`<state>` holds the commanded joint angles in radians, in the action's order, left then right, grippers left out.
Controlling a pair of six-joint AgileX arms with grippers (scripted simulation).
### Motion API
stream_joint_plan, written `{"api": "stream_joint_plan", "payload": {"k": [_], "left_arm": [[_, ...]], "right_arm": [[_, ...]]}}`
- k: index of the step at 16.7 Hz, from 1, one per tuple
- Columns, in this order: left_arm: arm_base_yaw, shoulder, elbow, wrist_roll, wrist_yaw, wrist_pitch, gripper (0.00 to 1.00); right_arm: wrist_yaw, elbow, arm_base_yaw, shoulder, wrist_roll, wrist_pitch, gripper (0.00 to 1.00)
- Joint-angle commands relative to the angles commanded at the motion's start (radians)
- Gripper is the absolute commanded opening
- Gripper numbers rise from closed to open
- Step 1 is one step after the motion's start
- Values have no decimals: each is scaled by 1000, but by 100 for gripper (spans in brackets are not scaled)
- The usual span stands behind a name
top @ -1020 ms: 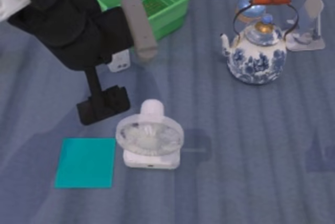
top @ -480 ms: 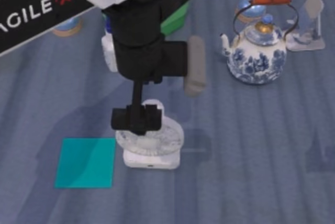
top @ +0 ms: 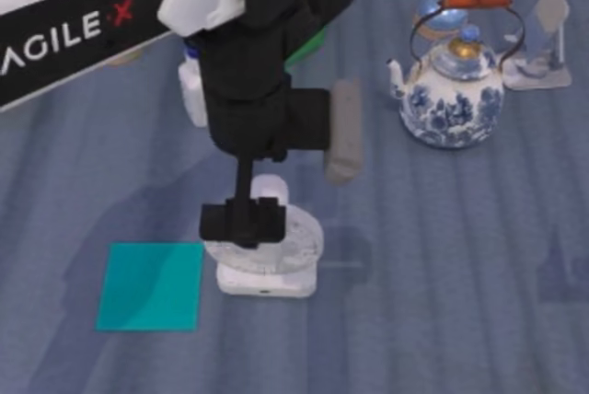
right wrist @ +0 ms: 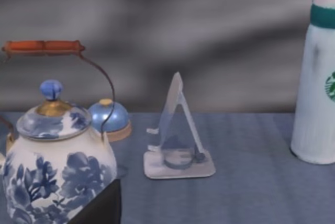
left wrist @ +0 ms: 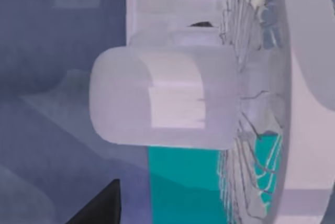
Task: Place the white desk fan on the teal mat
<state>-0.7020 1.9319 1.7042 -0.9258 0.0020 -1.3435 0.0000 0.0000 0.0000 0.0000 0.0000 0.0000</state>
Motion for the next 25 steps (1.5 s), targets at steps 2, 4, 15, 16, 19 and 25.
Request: {"api": "stream_joint_plan", "payload": {"k": [2,4,15,16,19,25], "left_arm": [[0,1,-65,0,0,68,100],[0,3,-112,0,0,115,100],[0,4,-120,-1,0,124,47],[0,4,-120,-1,0,124,40],[0,4,-120,-1,0,124,17],[0,4,-120,-1,0,124,0]], "right_arm": [[0,0,0,0,0,0,100],[0,0,0,0,0,0,100],[0,0,0,0,0,0,100],[0,0,0,0,0,0,100],[0,0,0,0,0,0,100],[0,0,0,0,0,0,100]]}}
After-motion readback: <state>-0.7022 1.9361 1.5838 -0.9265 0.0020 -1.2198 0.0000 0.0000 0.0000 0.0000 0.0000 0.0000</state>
